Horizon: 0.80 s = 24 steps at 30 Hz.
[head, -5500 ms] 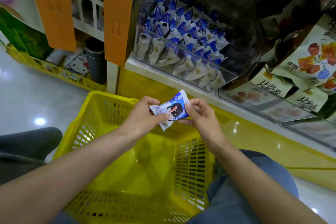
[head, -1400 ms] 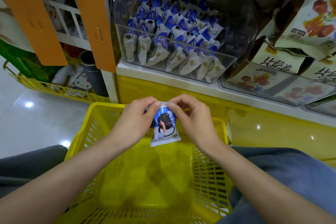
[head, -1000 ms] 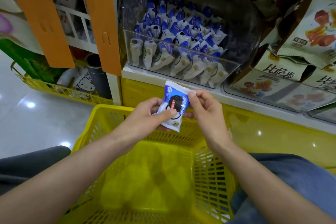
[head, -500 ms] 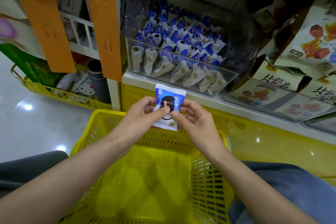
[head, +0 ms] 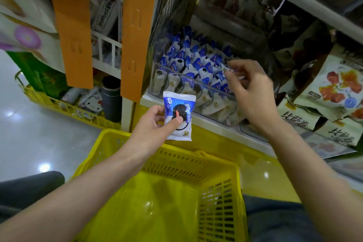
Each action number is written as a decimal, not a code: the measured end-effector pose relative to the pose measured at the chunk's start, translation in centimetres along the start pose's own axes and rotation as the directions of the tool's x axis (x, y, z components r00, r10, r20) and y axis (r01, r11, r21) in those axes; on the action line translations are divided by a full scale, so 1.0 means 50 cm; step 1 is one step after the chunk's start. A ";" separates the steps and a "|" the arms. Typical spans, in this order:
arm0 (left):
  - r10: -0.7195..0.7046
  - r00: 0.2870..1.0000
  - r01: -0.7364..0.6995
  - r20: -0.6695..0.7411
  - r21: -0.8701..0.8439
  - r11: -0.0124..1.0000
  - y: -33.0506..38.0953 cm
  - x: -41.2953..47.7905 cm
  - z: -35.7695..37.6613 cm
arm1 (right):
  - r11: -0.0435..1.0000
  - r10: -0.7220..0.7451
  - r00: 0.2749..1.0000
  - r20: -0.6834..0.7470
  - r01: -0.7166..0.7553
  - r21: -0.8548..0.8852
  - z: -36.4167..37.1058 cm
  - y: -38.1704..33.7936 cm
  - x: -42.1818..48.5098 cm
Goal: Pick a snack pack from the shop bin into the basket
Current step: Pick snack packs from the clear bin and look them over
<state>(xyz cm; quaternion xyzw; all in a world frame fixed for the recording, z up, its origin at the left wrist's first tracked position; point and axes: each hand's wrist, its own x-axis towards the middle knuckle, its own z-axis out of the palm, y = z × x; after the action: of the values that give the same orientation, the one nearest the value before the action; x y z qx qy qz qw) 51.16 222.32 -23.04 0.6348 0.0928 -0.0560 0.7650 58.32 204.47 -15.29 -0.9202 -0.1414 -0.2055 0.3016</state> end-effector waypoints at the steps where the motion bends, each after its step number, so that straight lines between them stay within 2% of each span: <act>1: 0.000 1.000 0.000 0.001 -0.010 1.000 0.003 0.001 0.000 | 0.997 0.061 0.996 0.065 -0.058 -0.045 0.004 0.002 0.036; 3: 0.004 1.000 -0.003 0.005 -0.036 0.999 0.010 0.002 -0.002 | 0.974 0.188 0.942 0.279 -0.142 -0.177 0.019 0.013 0.091; 5: 0.009 1.000 -0.008 0.009 -0.058 0.998 0.015 0.003 -0.004 | 0.956 0.243 0.840 0.485 -0.123 -0.266 0.034 0.025 0.120; 7: 0.012 1.000 -0.012 0.009 -0.071 0.997 0.020 0.004 -0.006 | 0.952 0.251 0.790 0.559 -0.096 -0.292 0.045 0.031 0.133; 11: 0.010 1.000 -0.009 0.008 -0.070 0.997 0.023 0.003 -0.008 | 0.953 0.272 0.788 0.552 -0.143 -0.267 0.067 0.033 0.146; 17: 0.011 1.000 -0.010 0.012 -0.062 0.998 0.022 0.003 -0.008 | 0.902 0.398 0.740 0.542 -0.423 -0.085 0.090 0.020 0.139; 21: 0.003 0.999 -0.001 0.032 -0.078 0.997 0.021 -0.001 -0.008 | 0.906 0.412 0.727 0.549 -0.390 -0.164 0.092 0.019 0.137; 24: -0.009 0.999 0.012 0.033 -0.085 0.996 0.025 -0.003 -0.008 | 0.878 0.427 0.745 0.513 -0.477 -0.037 0.086 0.010 0.134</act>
<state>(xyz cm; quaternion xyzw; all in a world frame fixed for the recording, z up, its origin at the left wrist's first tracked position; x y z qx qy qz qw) 51.22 222.94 -21.88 0.6002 0.0862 -0.0664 0.7924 65.64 207.61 -15.59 -0.9320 0.0020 0.1297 0.3384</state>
